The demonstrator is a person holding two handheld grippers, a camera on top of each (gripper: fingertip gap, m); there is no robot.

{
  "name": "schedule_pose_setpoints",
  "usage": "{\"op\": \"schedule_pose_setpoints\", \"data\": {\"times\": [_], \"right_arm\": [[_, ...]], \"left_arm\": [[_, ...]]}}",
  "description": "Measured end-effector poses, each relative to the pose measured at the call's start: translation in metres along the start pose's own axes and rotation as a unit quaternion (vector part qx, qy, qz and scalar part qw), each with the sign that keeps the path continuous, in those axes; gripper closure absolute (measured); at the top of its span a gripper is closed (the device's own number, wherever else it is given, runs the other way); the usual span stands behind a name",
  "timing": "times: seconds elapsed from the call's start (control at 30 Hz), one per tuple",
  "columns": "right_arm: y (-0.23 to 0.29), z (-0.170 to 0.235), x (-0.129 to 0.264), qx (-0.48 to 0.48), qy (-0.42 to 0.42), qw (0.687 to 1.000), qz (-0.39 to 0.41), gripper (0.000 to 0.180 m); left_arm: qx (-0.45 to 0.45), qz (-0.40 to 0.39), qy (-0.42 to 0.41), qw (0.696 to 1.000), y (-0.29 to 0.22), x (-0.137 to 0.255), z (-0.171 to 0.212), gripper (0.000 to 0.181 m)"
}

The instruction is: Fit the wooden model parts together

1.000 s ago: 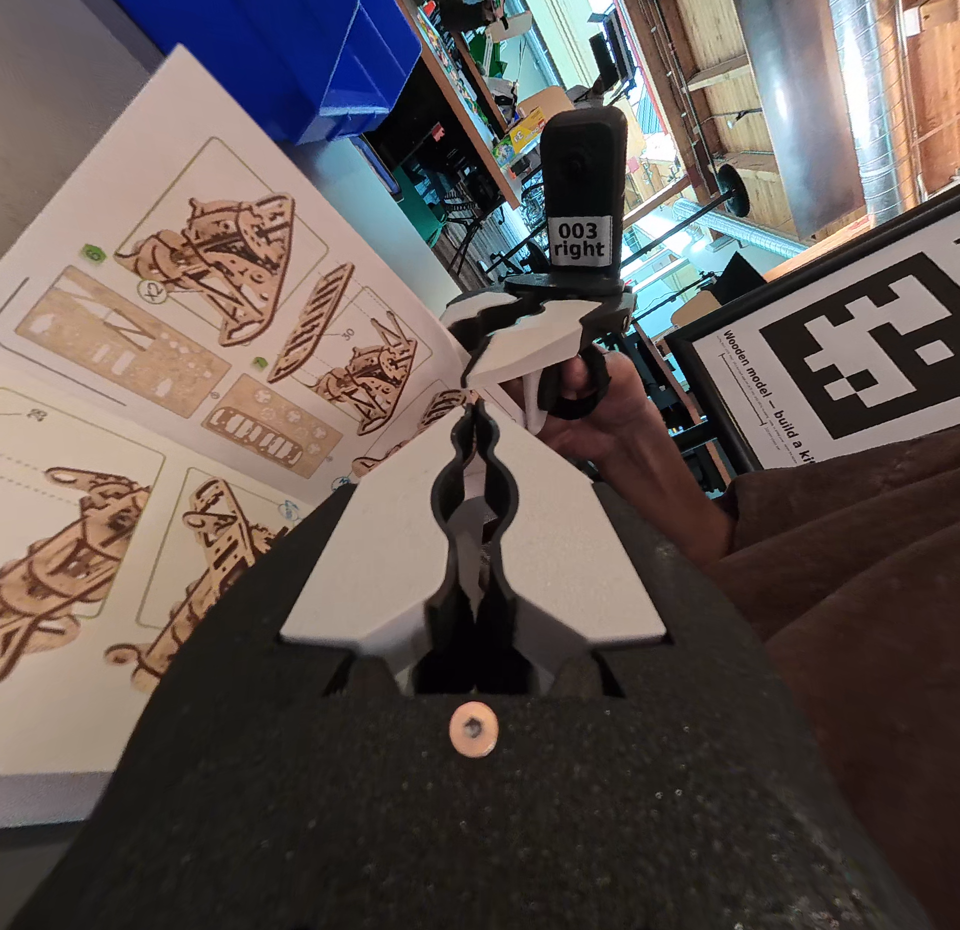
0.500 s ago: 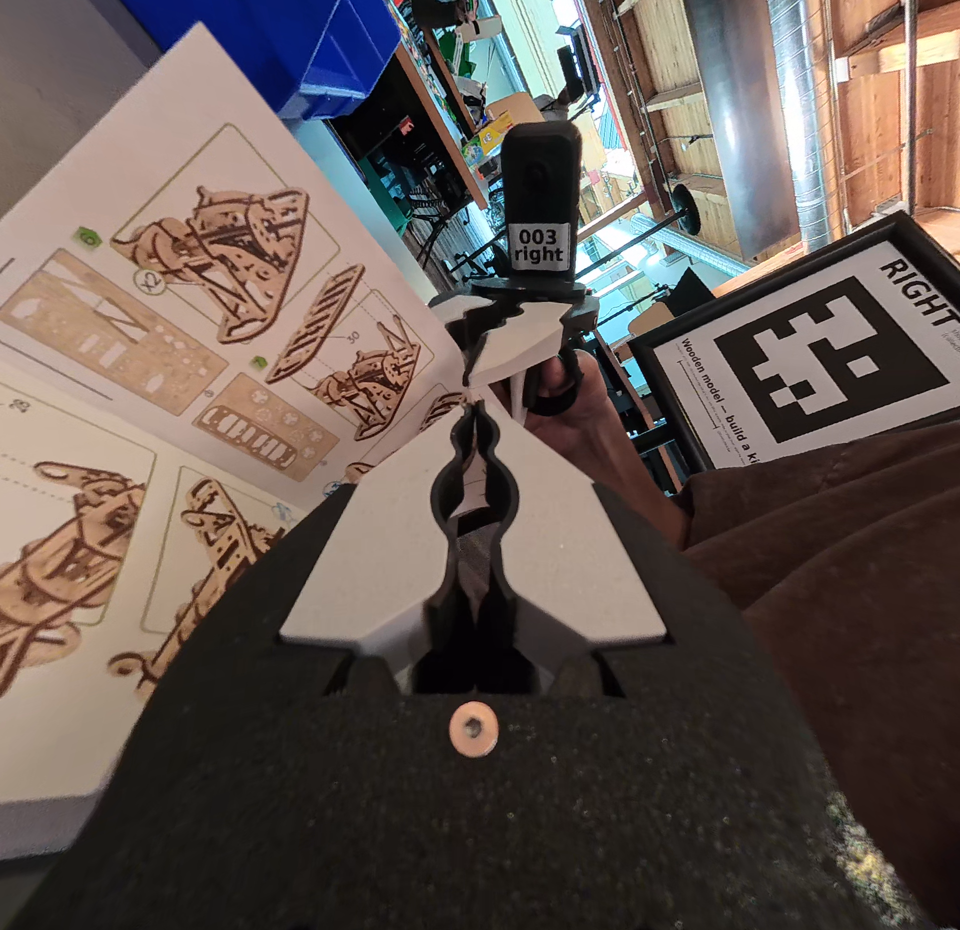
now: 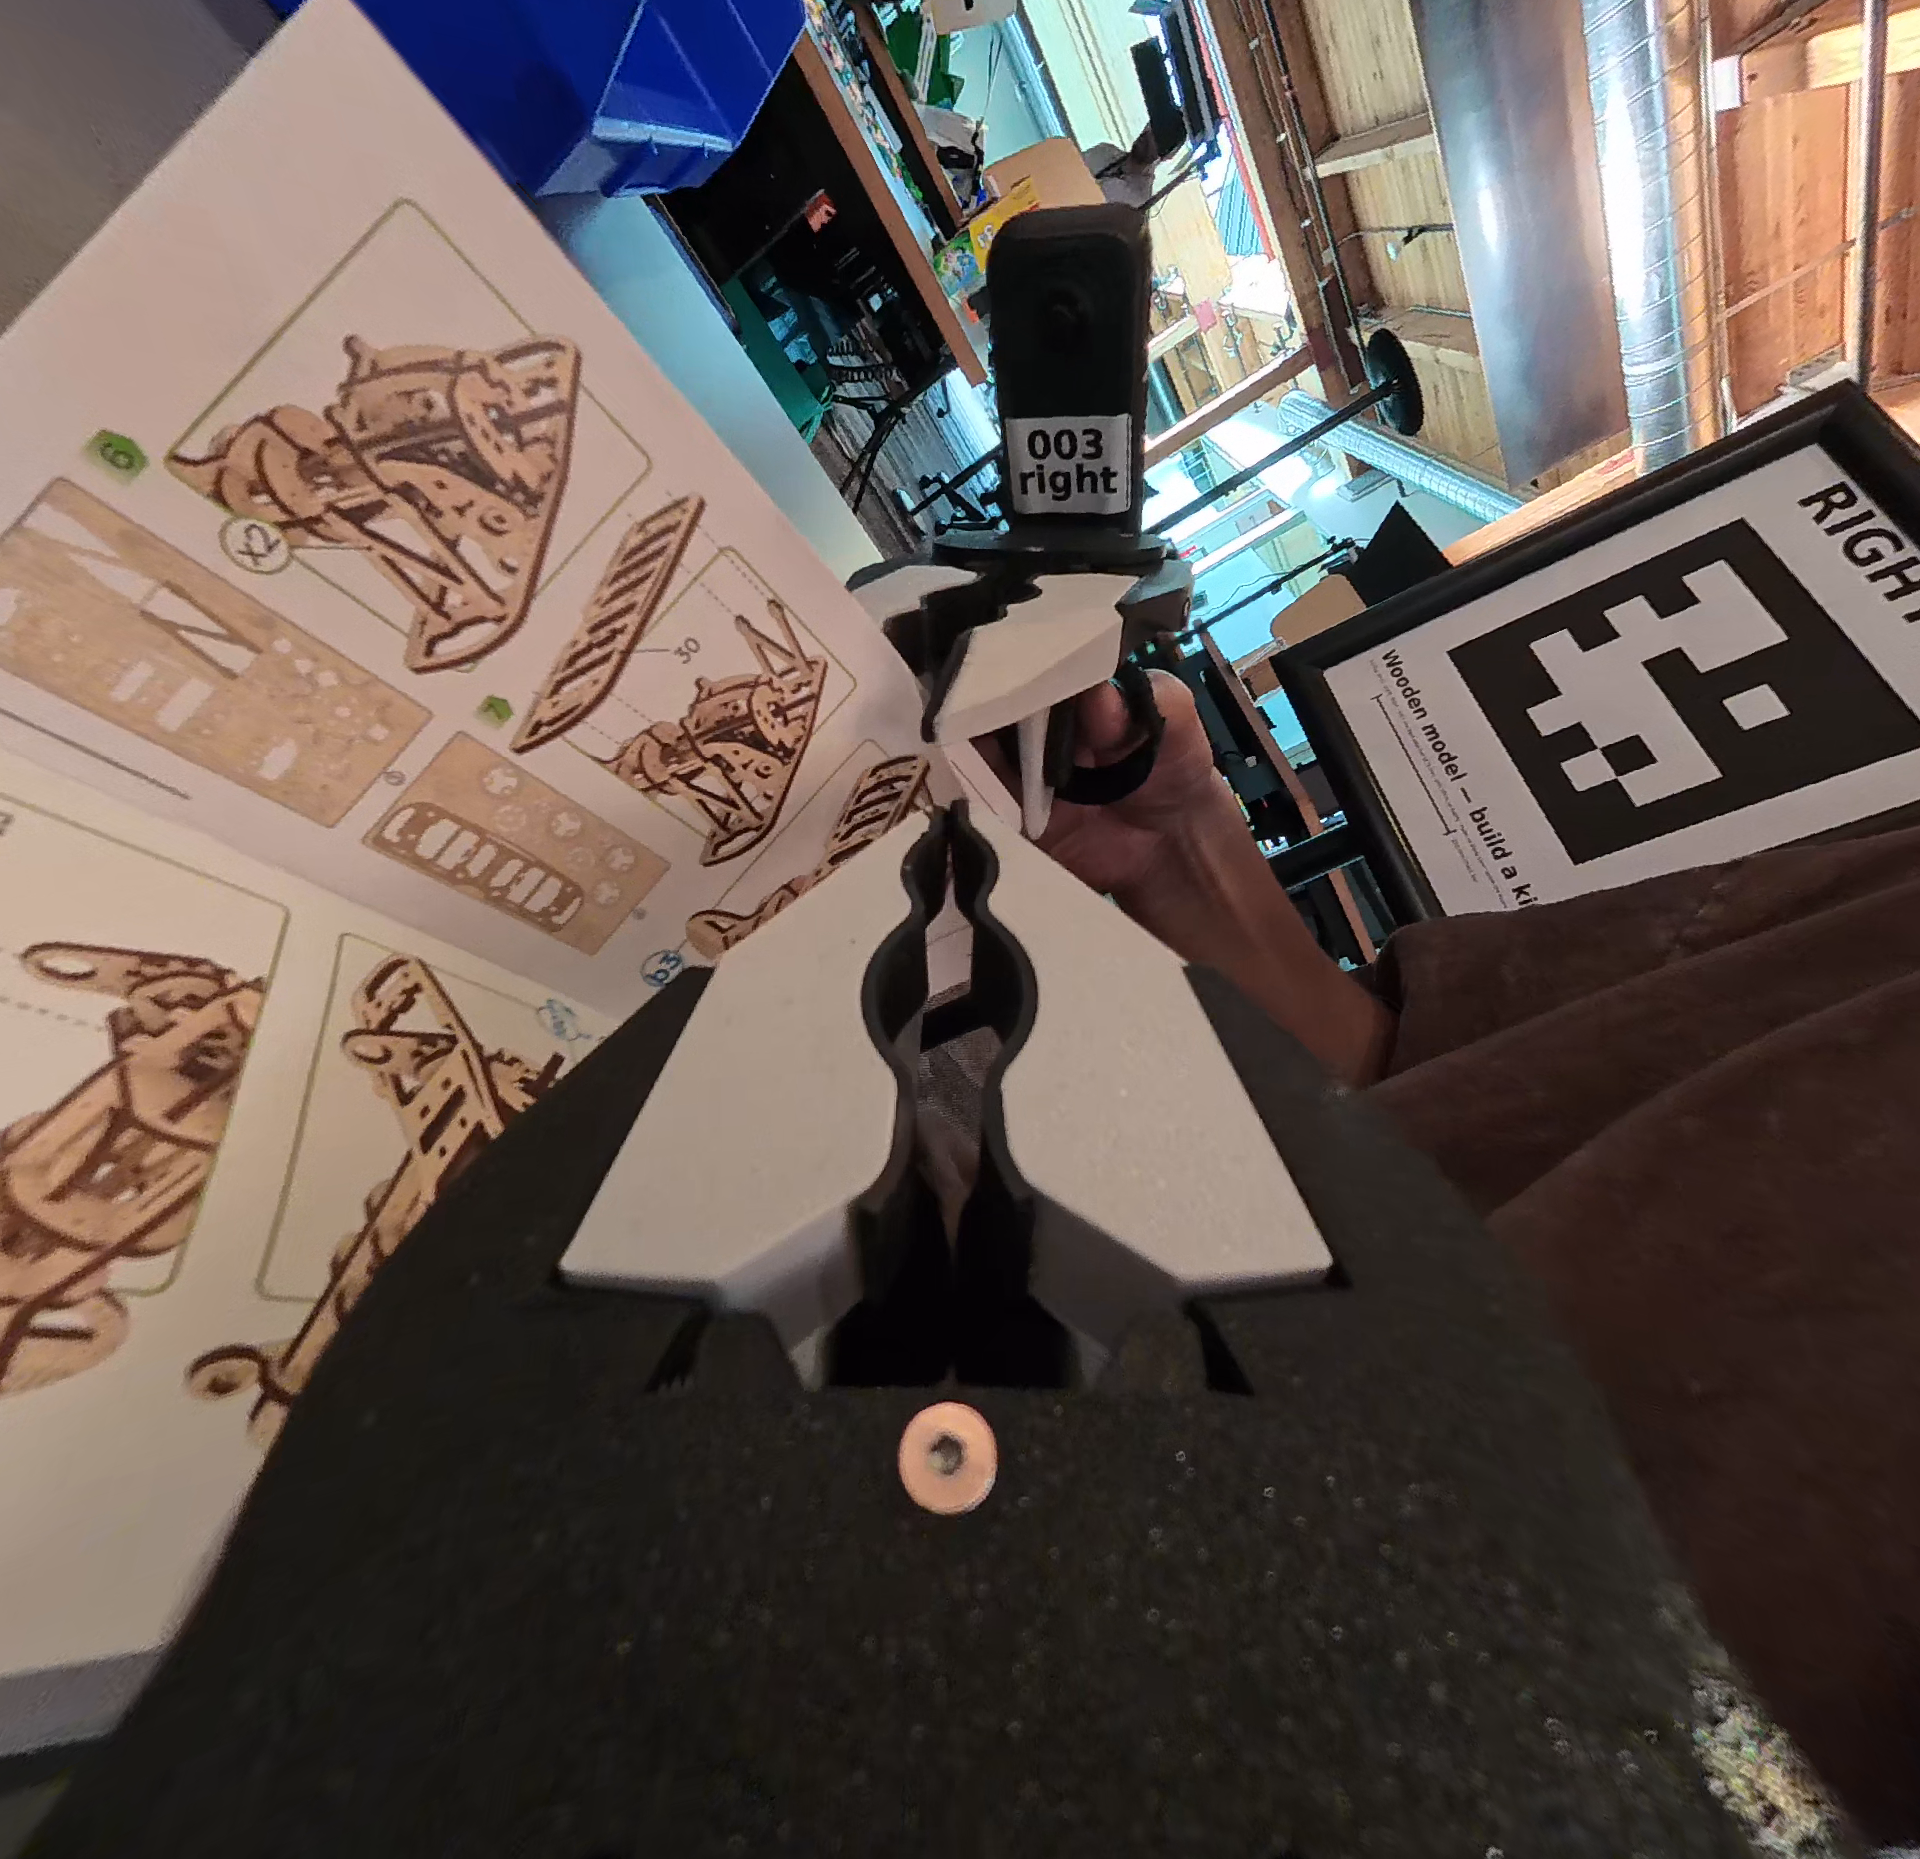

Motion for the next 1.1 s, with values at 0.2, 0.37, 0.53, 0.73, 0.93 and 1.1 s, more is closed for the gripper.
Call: {"op": "schedule_pose_setpoints", "data": {"times": [0.2, 0.37, 0.53, 0.73, 0.93, 1.1], "right_arm": [[0.0, 0.001, 0.0, 0.001, 0.002, 1.0, 0.004, 0.164], [-0.001, 0.001, 0.0, 0.001, 0.003, 1.0, 0.006, 0.164], [-0.001, 0.001, 0.0, 0.0, 0.003, 1.0, 0.007, 0.164], [-0.003, 0.001, 0.001, -0.001, 0.004, 1.0, 0.01, 0.172], [-0.003, 0.004, -0.002, 0.003, 0.015, 1.0, 0.012, 0.18], [0.001, 0.006, -0.007, 0.027, 0.029, 0.999, 0.034, 0.18]], "left_arm": [[0.009, 0.007, -0.01, 1.0, 0.0, 0.003, -0.002, 0.181], [0.003, 0.009, -0.002, 1.0, -0.001, 0.001, 0.0, 0.181], [0.006, 0.014, 0.002, 1.0, -0.002, 0.001, 0.0, 0.18], [-0.01, 0.031, 0.052, 0.998, -0.01, 0.008, 0.017, 0.176], [-0.049, -0.024, 0.077, 0.996, -0.004, 0.002, 0.02, 0.17], [-0.054, -0.081, 0.057, 0.994, 0.005, 0.004, 0.015, 0.162]]}}
Point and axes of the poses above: each gripper's, where its closed fingertips meet, x back along the fingers, z out of its underside, y = z × x across the jaws, the point moved 5 cm from there along x, back along the fingers, and after that the axes turned 4 degrees about y, right-handed, at the moved point
